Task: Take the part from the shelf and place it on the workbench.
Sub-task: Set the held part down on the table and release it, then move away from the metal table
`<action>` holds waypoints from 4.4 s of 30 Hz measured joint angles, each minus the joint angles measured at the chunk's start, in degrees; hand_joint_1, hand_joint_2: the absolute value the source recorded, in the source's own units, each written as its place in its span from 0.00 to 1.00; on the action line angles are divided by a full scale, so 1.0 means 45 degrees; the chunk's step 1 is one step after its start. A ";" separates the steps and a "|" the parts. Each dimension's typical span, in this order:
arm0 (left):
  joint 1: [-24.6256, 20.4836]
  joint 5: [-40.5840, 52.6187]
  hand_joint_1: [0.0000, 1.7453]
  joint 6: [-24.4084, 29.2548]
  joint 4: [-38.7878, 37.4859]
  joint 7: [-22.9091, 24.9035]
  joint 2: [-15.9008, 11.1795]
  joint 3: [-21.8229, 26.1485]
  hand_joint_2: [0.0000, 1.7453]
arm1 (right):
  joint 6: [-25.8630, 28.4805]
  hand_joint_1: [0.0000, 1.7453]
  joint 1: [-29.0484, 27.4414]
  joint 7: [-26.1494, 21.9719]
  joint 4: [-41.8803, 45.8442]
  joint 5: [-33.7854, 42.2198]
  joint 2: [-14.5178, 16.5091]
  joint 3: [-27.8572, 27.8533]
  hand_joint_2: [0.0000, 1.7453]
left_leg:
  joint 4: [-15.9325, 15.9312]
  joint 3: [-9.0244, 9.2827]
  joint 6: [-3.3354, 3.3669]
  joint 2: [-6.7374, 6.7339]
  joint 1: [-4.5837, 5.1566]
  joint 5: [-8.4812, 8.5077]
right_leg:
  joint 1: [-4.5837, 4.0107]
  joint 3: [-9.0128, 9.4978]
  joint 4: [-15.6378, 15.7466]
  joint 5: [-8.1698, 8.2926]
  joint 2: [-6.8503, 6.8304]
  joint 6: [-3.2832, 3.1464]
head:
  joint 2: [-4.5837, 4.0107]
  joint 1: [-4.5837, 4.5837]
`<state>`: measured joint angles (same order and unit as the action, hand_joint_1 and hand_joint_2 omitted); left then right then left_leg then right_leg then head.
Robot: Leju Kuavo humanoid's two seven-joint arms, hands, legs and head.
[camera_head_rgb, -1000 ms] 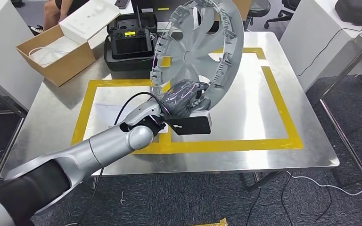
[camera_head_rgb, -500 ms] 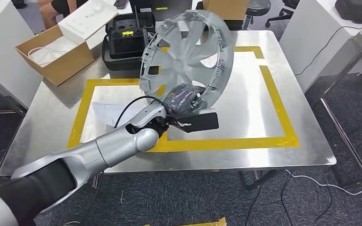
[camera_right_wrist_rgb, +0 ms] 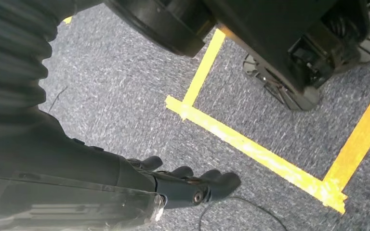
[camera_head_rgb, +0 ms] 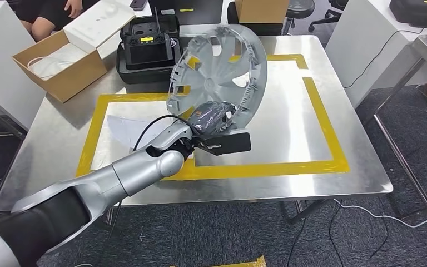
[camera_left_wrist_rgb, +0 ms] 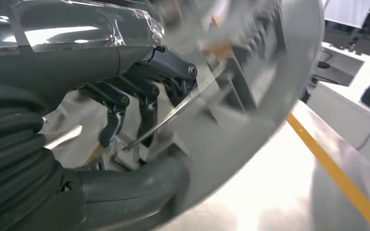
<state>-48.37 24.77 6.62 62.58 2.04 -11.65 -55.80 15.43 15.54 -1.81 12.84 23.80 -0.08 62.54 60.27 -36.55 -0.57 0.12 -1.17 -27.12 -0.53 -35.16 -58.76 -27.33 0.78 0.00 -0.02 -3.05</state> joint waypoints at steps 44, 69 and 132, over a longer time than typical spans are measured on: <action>0.2922 -0.3938 0.00 0.5437 0.5016 -0.4612 0.0197 0.3552 0.00 | 0.0121 0.00 -0.0235 0.0021 0.0002 -0.0154 0.0007 0.0013 0.00 | -0.0279 0.0387 -0.0040 -0.0139 -0.0050 -0.0019 | 0.0123 0.0413 0.0224 -0.0079 -0.0095 0.0148 | 0.0000 0.0098; 0.8633 0.3391 0.00 0.6791 1.2818 -0.1356 -0.1270 0.5410 0.00 | 0.1702 0.00 -0.1487 -0.1379 -0.0019 0.2084 -0.0089 -0.0905 0.00 | -0.0261 0.0636 0.0204 -0.0412 -0.0049 -0.0263 | 0.0225 -0.0889 -0.3104 -0.1717 -0.0120 0.0433 | 0.0000 0.0126; 1.2580 0.0457 0.00 0.6787 1.2147 -0.5762 0.2127 0.9941 0.00 | 0.2742 0.00 -0.1891 -0.2777 -0.0095 0.4025 -0.0784 -0.2640 0.00 | -0.0494 0.1145 0.0419 -0.0066 0.0068 -0.0485 | 0.0134 -0.1187 -0.3420 -0.1524 -0.0263 0.0391 | 0.0000 0.0171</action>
<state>8.24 26.83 37.16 117.24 -23.89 -2.08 -11.06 27.76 7.03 -14.31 12.41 41.91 -3.61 50.66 58.05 -31.40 1.31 -0.18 -0.86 -29.30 0.07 -40.50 -74.15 -34.19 -0.40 1.76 -0.02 -2.28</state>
